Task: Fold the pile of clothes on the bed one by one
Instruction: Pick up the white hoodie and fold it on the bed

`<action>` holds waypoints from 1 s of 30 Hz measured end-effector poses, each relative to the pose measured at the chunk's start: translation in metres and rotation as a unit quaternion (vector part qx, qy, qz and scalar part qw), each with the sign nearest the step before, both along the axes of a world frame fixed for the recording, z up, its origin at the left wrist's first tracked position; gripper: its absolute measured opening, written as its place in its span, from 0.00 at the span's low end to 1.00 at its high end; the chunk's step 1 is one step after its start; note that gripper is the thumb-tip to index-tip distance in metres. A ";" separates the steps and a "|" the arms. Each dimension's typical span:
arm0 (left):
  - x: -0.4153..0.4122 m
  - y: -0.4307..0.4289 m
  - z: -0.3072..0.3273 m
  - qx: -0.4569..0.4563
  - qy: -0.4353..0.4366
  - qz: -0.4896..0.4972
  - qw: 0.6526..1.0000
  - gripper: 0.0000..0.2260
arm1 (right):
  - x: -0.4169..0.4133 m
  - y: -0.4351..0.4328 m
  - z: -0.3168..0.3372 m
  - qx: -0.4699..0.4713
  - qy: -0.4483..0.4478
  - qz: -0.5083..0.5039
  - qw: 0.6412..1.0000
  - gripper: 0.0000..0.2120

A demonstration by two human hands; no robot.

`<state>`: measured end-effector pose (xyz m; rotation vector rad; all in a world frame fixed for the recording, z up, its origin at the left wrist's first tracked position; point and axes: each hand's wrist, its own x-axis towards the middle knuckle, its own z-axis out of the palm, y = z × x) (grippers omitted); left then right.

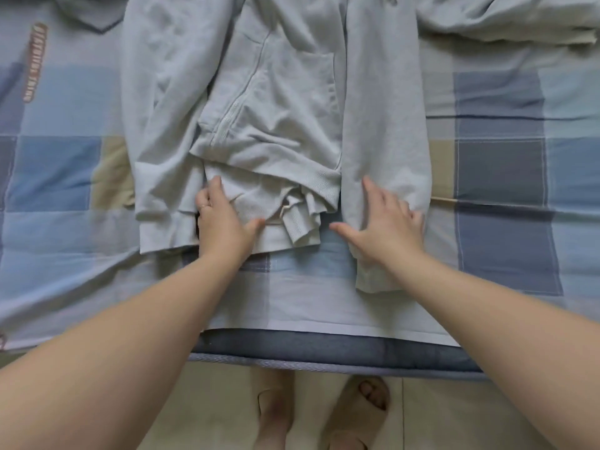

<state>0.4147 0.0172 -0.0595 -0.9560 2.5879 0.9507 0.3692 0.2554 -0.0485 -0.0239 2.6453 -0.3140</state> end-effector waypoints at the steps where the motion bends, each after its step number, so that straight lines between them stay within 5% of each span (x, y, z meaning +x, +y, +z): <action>1: -0.005 -0.002 -0.004 0.010 0.004 0.022 1.000 0.41 | -0.006 -0.009 -0.004 -0.004 0.004 -0.006 1.000 0.44; 7: -0.006 -0.016 -0.014 0.016 0.022 -0.002 1.000 0.14 | -0.029 -0.038 -0.022 -0.059 0.014 -0.028 0.998 0.05; 13: 0.023 -0.043 0.024 -0.039 -0.005 -0.065 0.997 0.12 | 0.001 0.008 0.011 -0.022 0.046 -0.025 0.998 0.09; 22: 0.075 -0.075 0.053 -0.127 -0.168 -0.120 0.970 0.17 | 0.034 0.109 0.057 0.152 -0.062 -0.117 0.979 0.08; 27: 0.063 -0.043 0.053 -0.223 -0.092 -0.275 0.931 0.25 | 0.044 0.071 0.053 0.085 0.106 0.082 0.987 0.27; 30: 0.050 -0.035 0.030 -0.194 -0.114 -0.326 0.918 0.27 | 0.035 0.030 0.030 0.031 0.072 0.168 0.983 0.30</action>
